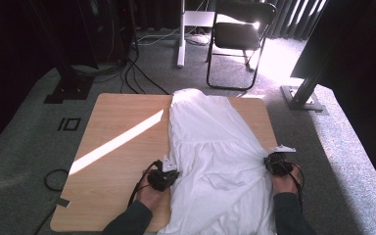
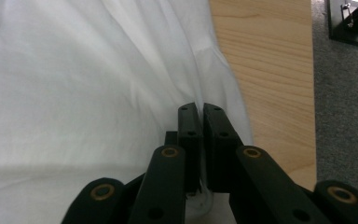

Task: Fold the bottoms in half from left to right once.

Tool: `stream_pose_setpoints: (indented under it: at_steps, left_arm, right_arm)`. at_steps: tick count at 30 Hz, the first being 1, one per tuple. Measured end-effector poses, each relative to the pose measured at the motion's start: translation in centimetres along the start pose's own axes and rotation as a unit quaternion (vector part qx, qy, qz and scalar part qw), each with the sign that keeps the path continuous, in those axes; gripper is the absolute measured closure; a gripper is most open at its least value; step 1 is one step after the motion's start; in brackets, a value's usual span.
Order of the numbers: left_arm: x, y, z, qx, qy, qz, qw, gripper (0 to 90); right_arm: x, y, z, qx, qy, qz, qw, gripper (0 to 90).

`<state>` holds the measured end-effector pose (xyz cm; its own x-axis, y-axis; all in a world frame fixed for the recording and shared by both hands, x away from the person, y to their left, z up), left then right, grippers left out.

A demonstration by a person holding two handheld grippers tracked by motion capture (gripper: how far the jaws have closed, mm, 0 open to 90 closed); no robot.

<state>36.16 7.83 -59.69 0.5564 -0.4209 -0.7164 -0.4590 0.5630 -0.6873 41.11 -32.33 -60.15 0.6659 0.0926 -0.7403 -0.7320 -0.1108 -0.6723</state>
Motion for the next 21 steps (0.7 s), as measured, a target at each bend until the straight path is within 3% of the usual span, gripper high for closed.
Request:
stream_pose_setpoints:
  at_steps: [2,5,8,10,11,12,13,14,15,16,17,18,21]
  left_arm:
    - [-1.1,1.3,2.8,-0.021,-0.036,0.011,0.9991,88.9]
    - [-2.7,3.0,6.8,-0.068,-0.066,0.011,0.9954,89.2]
    - [-3.5,3.8,9.5,-0.095,-0.093,0.009,0.9911,89.3]
    - [-3.6,4.0,10.8,-0.107,-0.109,0.011,0.9882,89.3]
    - [-3.6,4.0,10.8,-0.107,-0.109,0.011,0.9882,89.3]
    - [-3.4,4.1,11.7,-0.117,-0.12,0.011,0.9858,89.3]
    - [-3.3,4.1,12.2,-0.127,-0.125,0.007,0.984,89.3]
    - [-2.9,4.3,13.5,-0.148,-0.133,0.01,0.98,89.3]
    - [-2.9,4.3,13.5,-0.148,-0.133,0.01,0.98,89.3]
    - [-2.6,4.1,14.6,-0.155,-0.149,0.013,0.9765,89.2]
    - [-2.6,4.1,14.6,-0.155,-0.149,0.013,0.9765,89.3]
    - [-2.4,3.3,15.5,-0.146,-0.165,0.022,0.9752,89.3]
    - [-2.4,2.3,16.1,-0.136,-0.172,0.023,0.9754,89.2]
  right_arm:
    - [-0.3,0.2,0.4,0.004,-0.009,-0.001,0.9999,87.8]
    - [-0.4,0.6,1.7,-0.001,-0.036,0.001,0.9993,87.7]
    - [-0.4,0.7,3.8,0.01,-0.1,0.003,0.9949,87.7]
    - [-0.1,0.3,5.0,-0.003,-0.104,0.0,0.9946,87.8]
    - [-0.1,0.3,5.0,-0.003,-0.104,0.0,0.9946,87.8]
    - [0.6,-0.5,6.3,-0.018,-0.102,-0.001,0.9946,87.8]
    - [0.6,-0.5,6.3,-0.018,-0.102,-0.001,0.9946,87.8]
    - [1.3,-1.3,7.0,-0.022,-0.106,-0.004,0.9941,87.8]
    - [1.3,-1.3,7.0,-0.022,-0.106,-0.004,0.9941,87.8]
    - [2.0,-2.1,7.6,-0.015,-0.114,-0.005,0.9933,87.8]
    - [2.0,-2.1,7.6,-0.015,-0.114,-0.005,0.9933,87.8]
    - [2.5,-2.8,8.2,-0.016,-0.111,-0.006,0.9937,87.8]
    - [2.8,-3.2,8.5,-0.018,-0.107,-0.006,0.9941,87.7]
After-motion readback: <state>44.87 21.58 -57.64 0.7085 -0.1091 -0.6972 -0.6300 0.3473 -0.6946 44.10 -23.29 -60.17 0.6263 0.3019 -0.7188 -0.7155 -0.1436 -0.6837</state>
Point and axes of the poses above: each handheld gripper's, and its own axes: x roughly forward along the jaws, y roughly out of its underside, z roughly to its left, the point moved 7 cm from there along x, roughly forward along the jaws, and after that the axes turned 6 degrees about x, right-handed, at the moved point
